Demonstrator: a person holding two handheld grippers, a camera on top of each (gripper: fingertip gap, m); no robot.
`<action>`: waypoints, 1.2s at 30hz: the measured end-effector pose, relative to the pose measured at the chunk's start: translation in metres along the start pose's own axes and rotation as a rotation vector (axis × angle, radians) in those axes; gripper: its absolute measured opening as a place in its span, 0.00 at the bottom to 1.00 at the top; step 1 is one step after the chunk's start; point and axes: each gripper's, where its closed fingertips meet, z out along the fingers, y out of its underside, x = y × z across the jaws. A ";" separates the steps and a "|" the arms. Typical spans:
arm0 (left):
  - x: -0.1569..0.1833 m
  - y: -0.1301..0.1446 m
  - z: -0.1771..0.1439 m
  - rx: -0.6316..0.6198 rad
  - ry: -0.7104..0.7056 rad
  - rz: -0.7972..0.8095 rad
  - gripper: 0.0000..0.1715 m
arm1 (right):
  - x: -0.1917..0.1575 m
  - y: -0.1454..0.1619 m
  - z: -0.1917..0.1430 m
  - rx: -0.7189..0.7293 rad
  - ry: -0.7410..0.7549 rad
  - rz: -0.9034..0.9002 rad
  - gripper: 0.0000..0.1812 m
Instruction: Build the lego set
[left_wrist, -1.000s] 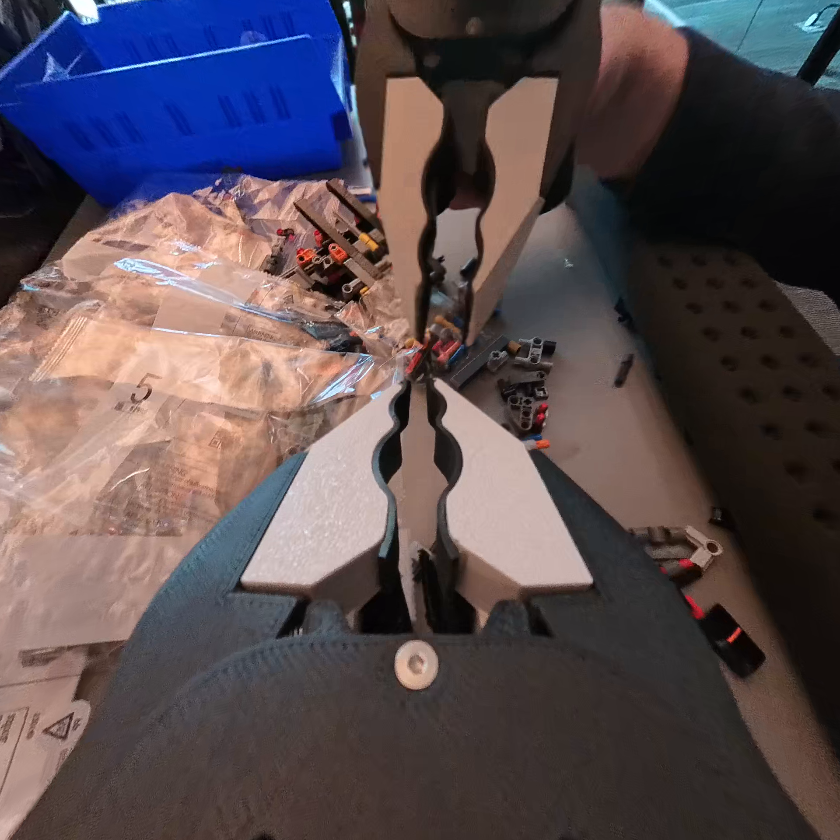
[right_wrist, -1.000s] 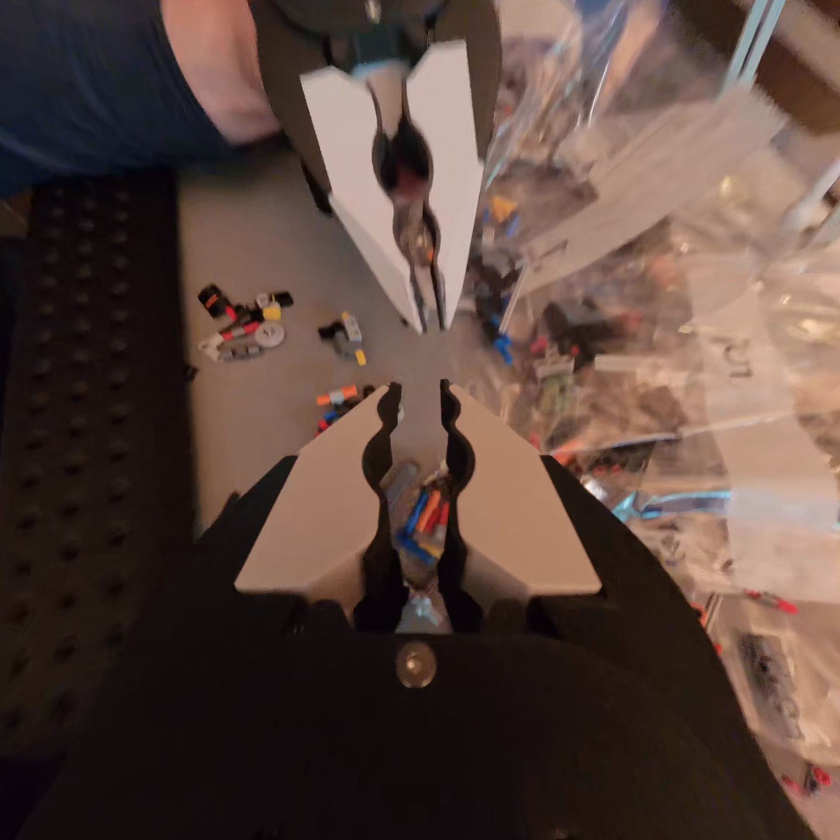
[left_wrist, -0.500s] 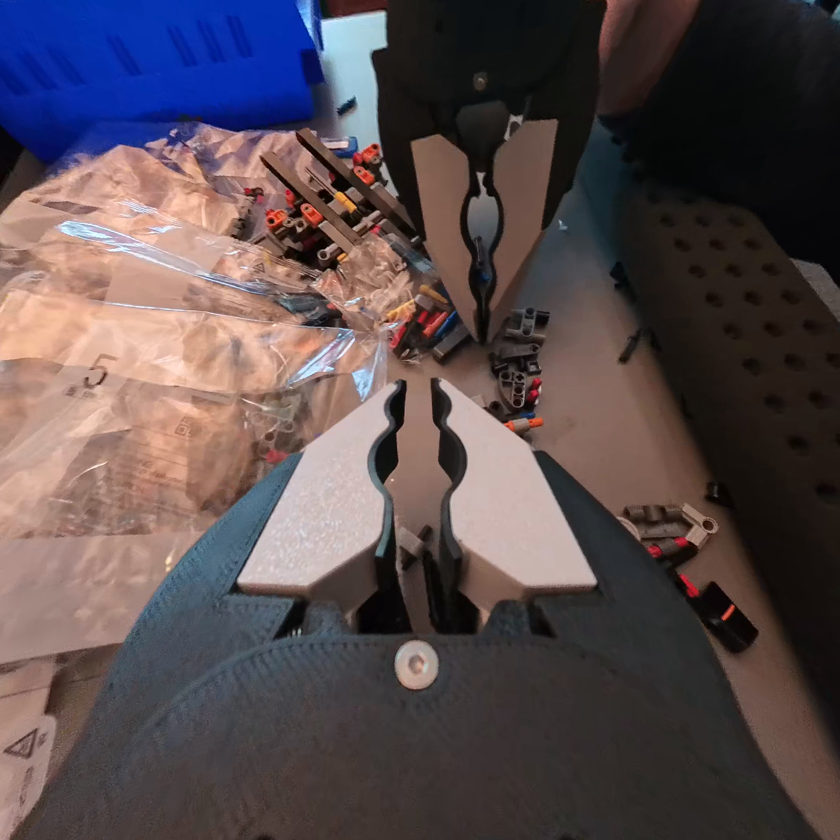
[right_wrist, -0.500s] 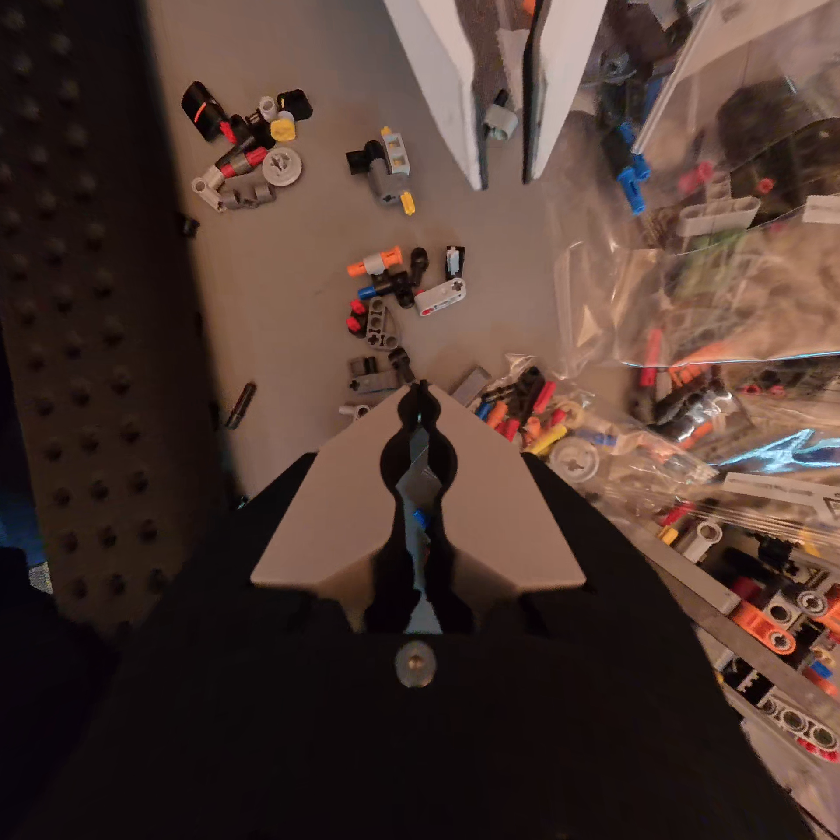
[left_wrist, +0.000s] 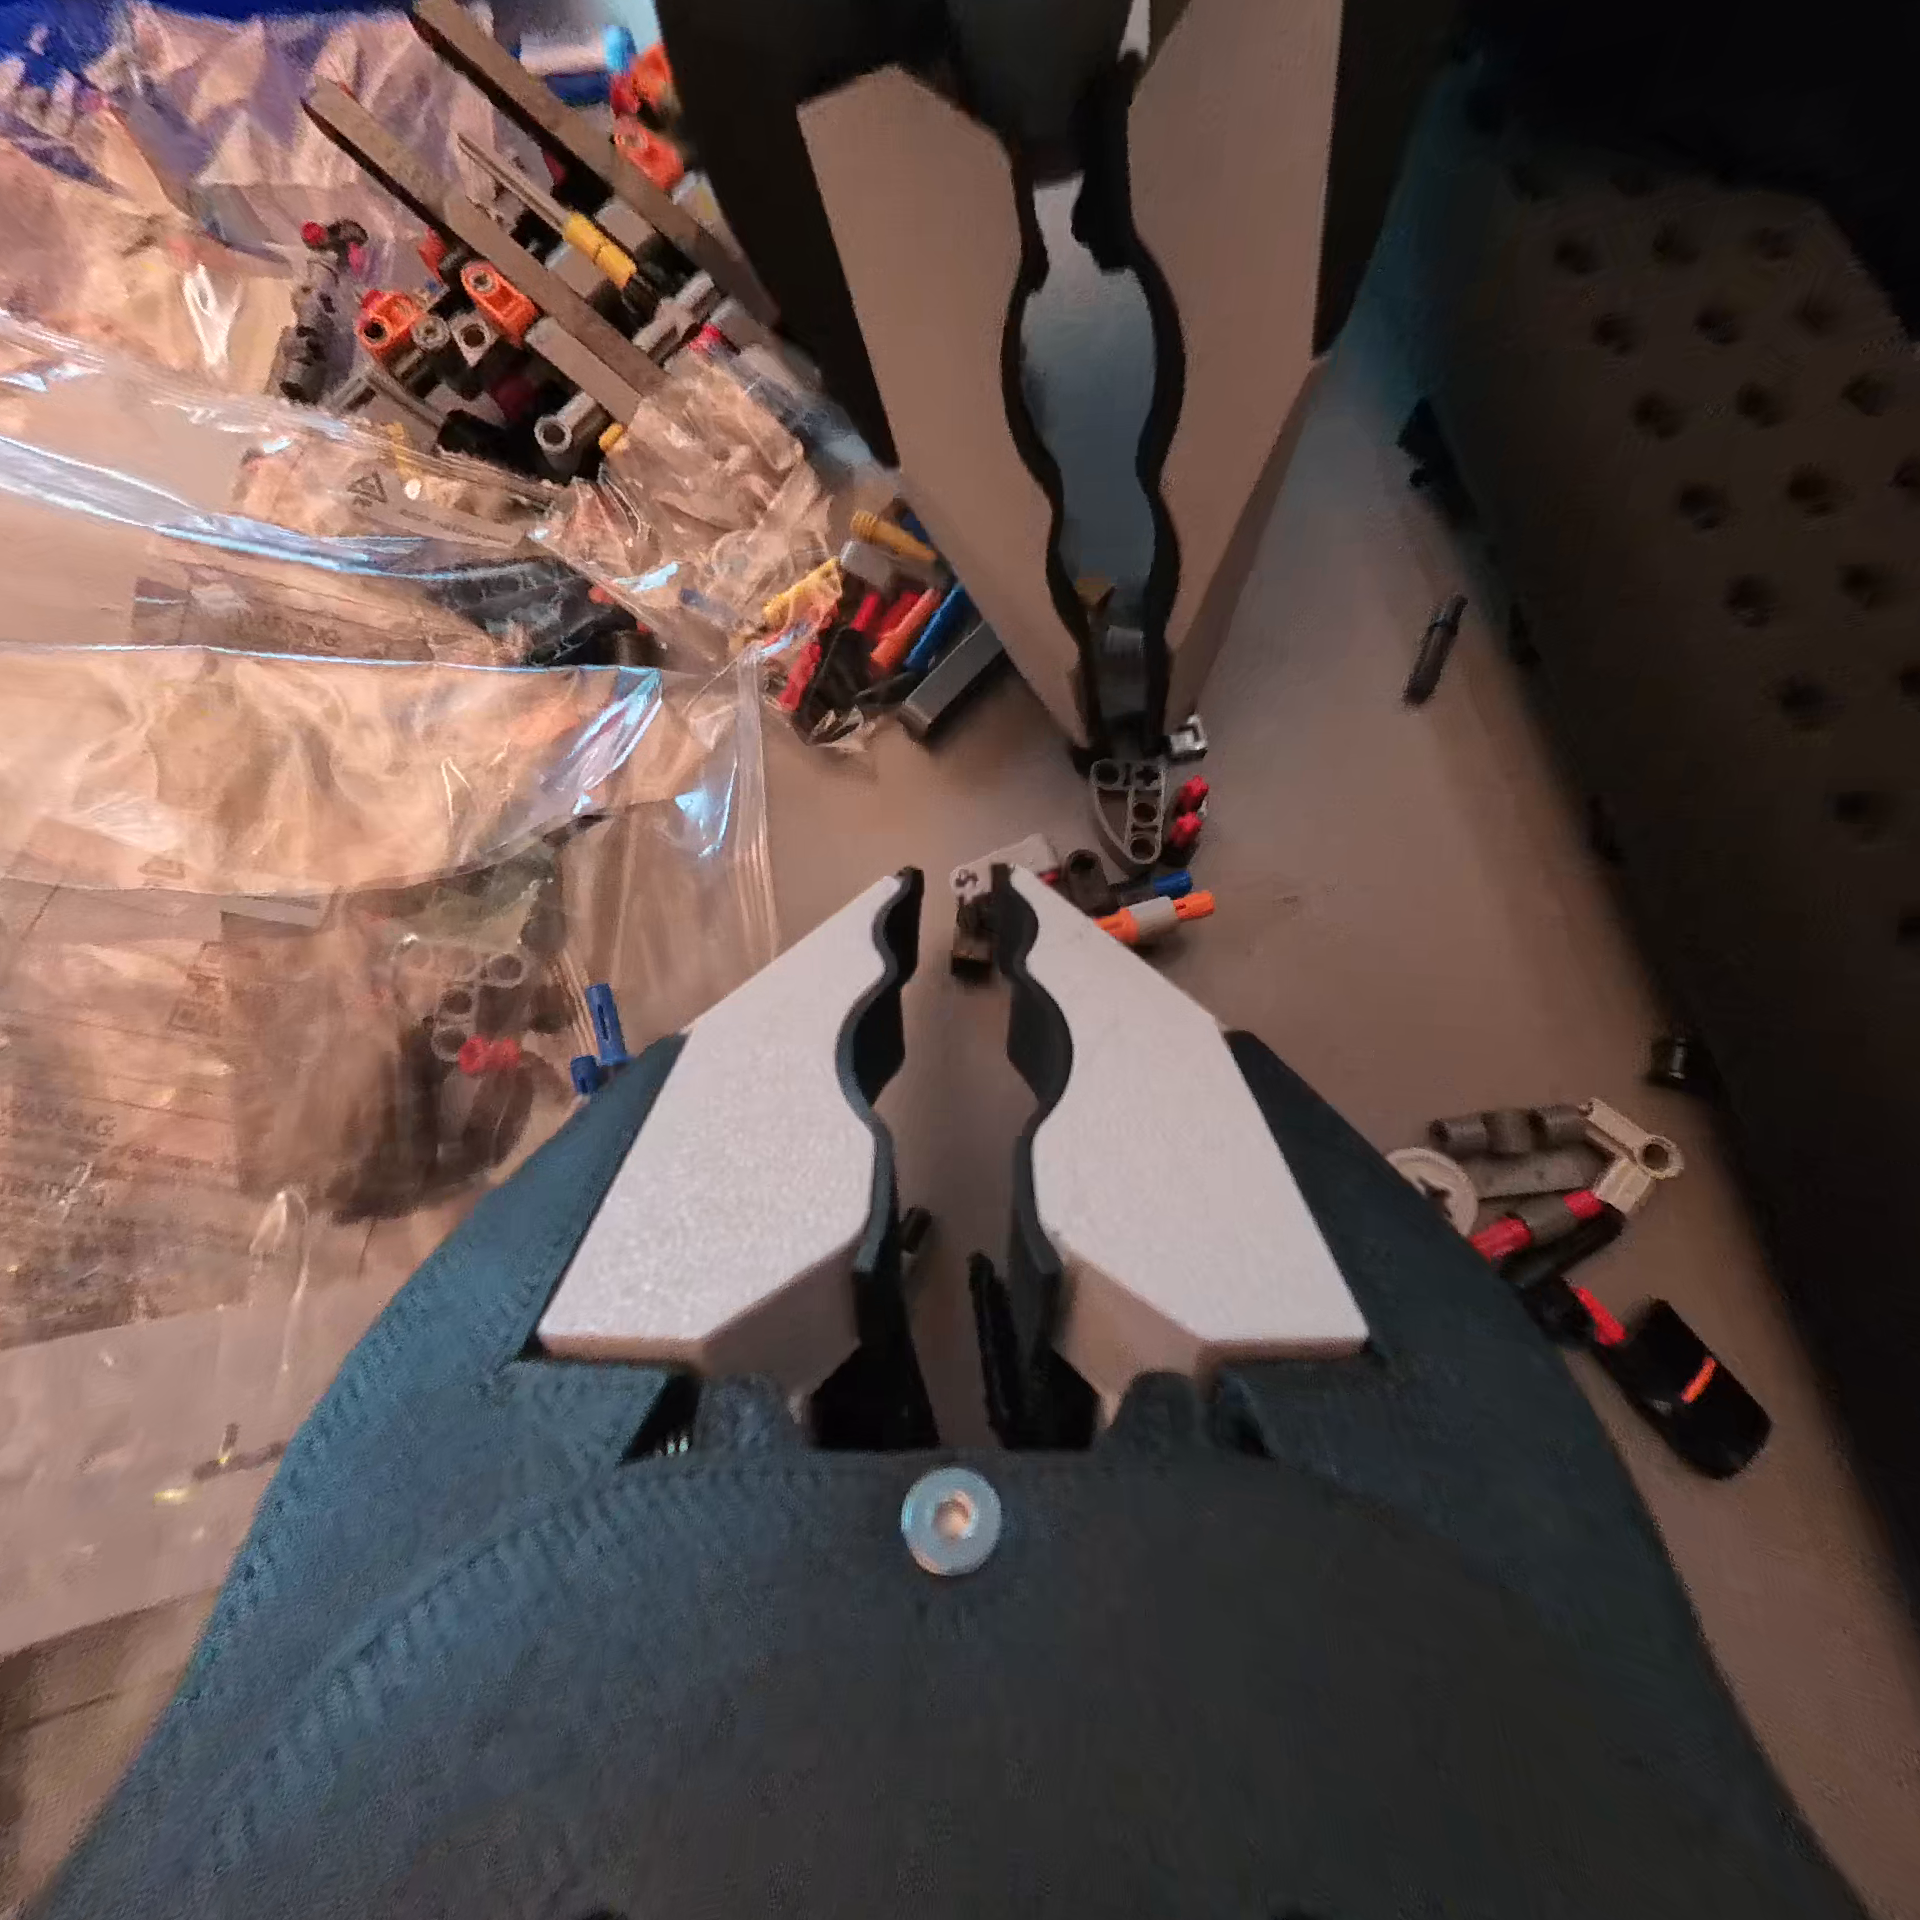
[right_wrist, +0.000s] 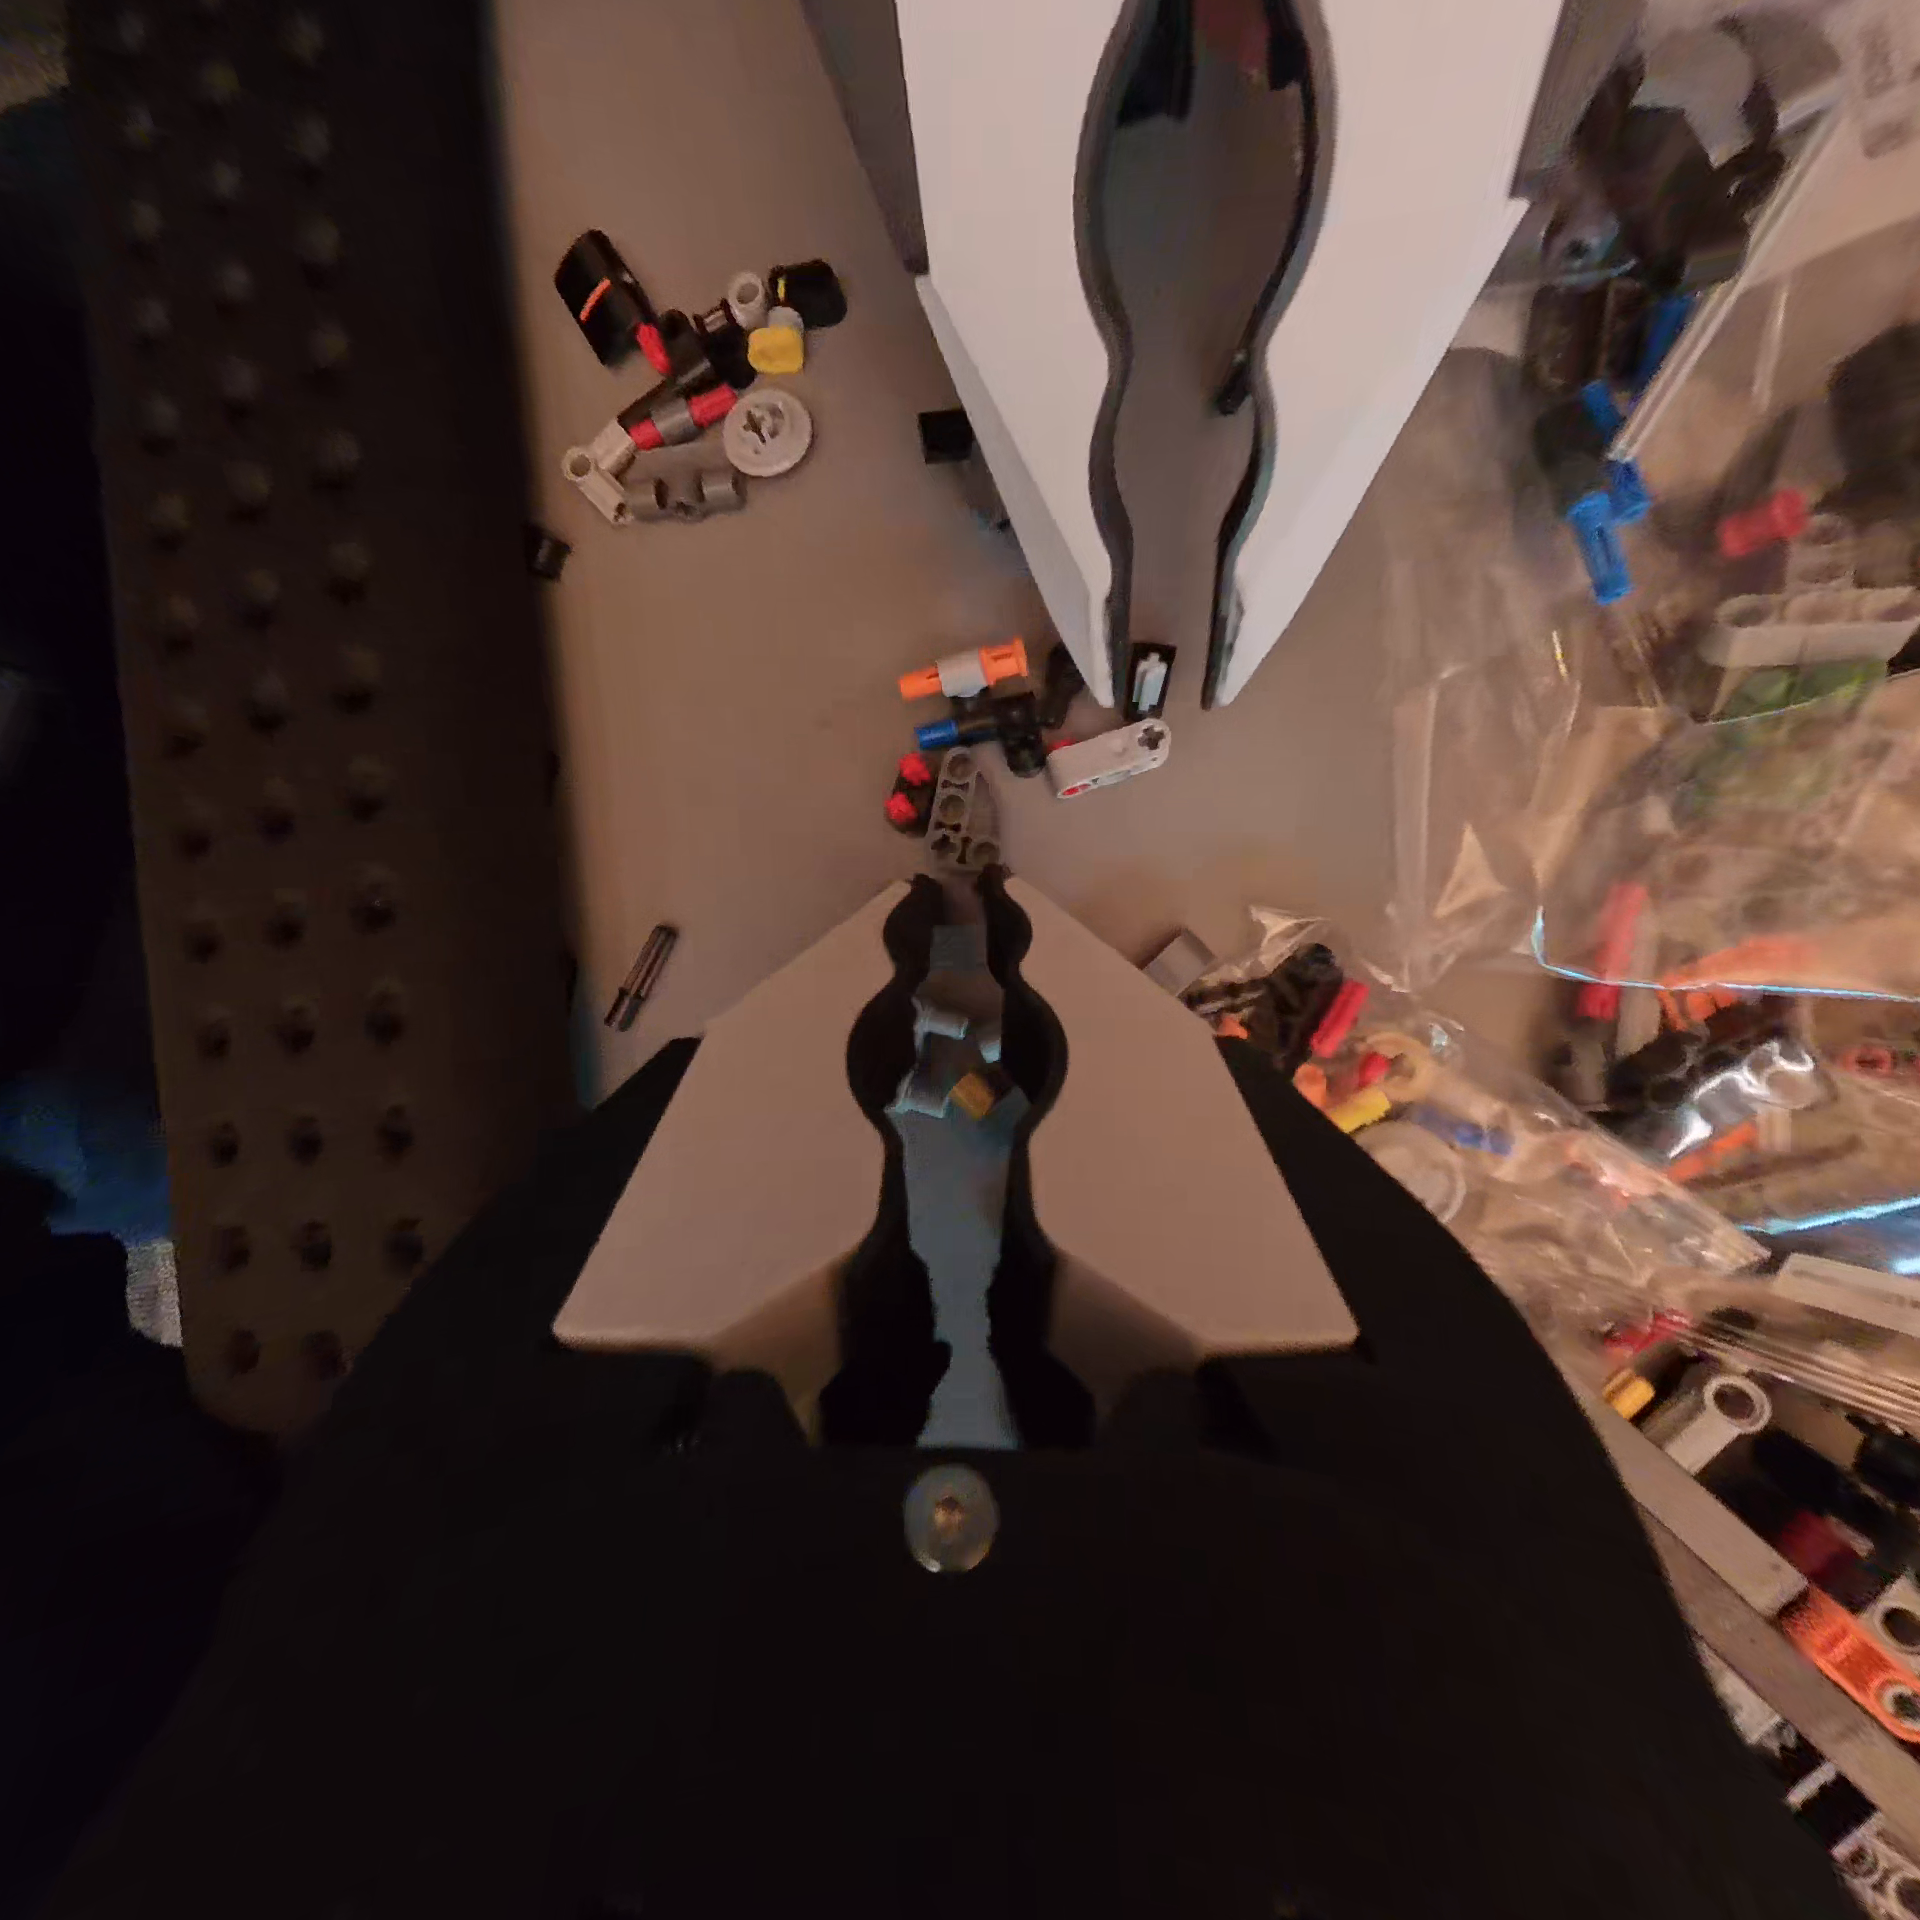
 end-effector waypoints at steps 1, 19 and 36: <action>-0.001 0.005 0.002 -0.032 -0.008 0.009 0.05 | 0.000 -0.002 0.000 0.008 -0.003 0.005 0.03; -0.018 -0.052 -0.040 0.363 -0.023 -0.120 0.01 | 0.037 -0.054 -0.023 0.284 0.173 0.055 0.09; -0.023 -0.067 -0.052 0.481 -0.033 -0.143 0.01 | 0.041 -0.074 -0.050 0.453 0.227 0.059 0.03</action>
